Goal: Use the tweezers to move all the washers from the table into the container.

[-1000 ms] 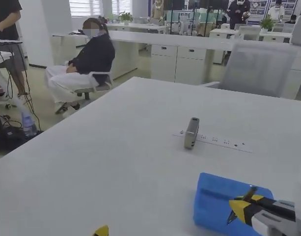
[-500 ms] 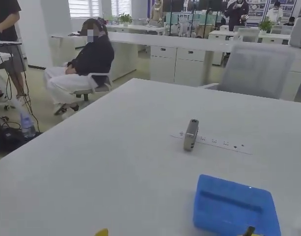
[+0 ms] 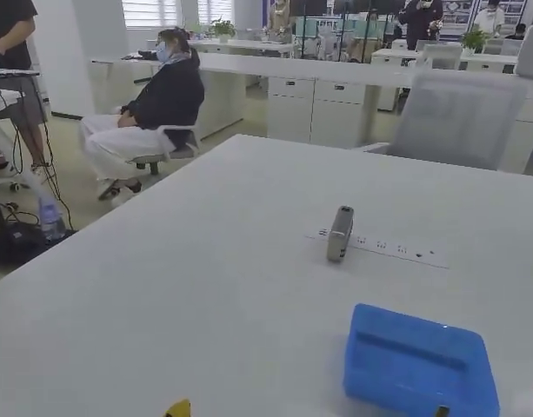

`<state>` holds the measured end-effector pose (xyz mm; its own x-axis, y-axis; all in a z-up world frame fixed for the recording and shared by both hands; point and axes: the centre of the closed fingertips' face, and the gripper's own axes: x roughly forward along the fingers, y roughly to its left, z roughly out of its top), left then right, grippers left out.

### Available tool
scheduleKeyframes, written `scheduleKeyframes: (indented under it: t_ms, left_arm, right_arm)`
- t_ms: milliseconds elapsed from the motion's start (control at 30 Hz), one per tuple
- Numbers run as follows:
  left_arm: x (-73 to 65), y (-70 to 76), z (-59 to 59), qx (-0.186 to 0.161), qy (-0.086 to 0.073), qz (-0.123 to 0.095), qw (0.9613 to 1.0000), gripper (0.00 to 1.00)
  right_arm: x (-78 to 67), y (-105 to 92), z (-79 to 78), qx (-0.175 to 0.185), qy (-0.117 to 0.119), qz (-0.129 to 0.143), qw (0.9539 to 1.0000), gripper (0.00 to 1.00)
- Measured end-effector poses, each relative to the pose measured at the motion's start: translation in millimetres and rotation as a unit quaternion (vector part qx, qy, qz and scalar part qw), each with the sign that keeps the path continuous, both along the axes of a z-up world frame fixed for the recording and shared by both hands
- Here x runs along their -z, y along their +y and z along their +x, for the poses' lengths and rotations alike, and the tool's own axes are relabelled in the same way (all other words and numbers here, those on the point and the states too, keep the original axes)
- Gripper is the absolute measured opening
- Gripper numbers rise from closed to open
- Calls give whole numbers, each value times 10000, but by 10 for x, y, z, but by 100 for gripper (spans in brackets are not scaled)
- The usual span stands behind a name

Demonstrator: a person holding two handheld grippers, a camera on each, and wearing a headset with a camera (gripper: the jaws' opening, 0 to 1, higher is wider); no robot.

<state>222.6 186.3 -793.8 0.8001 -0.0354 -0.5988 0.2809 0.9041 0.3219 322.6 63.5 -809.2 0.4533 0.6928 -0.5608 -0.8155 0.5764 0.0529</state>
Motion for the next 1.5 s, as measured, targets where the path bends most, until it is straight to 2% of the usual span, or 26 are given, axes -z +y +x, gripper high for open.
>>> scheduleKeyframes:
  t_ms: [67,233,300,333,433,567,733,900,1167,1333,1500]
  left_arm:
    - [0,1,-1,-4,3,-1,10000,98]
    - [0,3,-3,6,1,30,10000,98]
    - [-4,2,-1,7,-12,20,10000,98]
    - [-3,-2,-1,10,-9,5,10000,98]
    - [-4,-5,-2,26,-14,19,10000,98]
    - [-13,-1,2,7,-36,-6,10000,98]
    - [-11,-6,2,24,-35,5,10000,98]
    - [-9,-10,3,25,-29,-9,10000,98]
    - [-18,-25,3,45,-49,-49,10000,99]
    - [-15,-23,3,39,-44,-50,10000,99]
    - [-8,-15,1,19,-22,-39,10000,99]
  right_arm:
    - [1,-10,7,72,-45,83,9999,3]
    - [-6,-18,20,129,0,94,9999,3]
    - [-6,-26,39,179,148,110,9997,3]
    - [1,-36,42,292,356,166,9988,3]
    - [-19,-51,59,266,371,104,9989,3]
    - [-143,-59,43,253,381,183,9988,3]
    - [-337,-44,51,227,253,288,9990,3]
    - [-448,-54,137,142,20,212,9997,3]
    - [-684,-54,347,234,-240,364,9988,3]
    - [-773,-46,508,335,-420,391,9978,3]
    - [-777,-44,656,438,-494,415,9970,3]
